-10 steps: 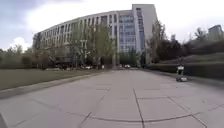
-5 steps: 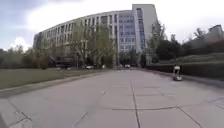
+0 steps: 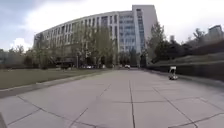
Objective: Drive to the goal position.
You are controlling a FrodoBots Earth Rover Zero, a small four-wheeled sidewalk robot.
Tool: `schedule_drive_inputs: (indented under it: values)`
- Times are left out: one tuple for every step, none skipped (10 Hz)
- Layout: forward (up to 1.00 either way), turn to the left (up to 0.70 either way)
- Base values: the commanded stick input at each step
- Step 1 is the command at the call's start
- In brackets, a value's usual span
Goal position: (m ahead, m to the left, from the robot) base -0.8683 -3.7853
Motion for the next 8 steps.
schedule_drive_inputs:
  values:
    - [-0.70, 0.00]
    - [-0.70, 0.00]
    - [-0.70, 0.00]
    - [-0.70, 0.00]
    - [-0.70, 0.00]
    - [-0.70, 0.00]
    - [-0.70, 0.00]
    - [-0.70, 0.00]
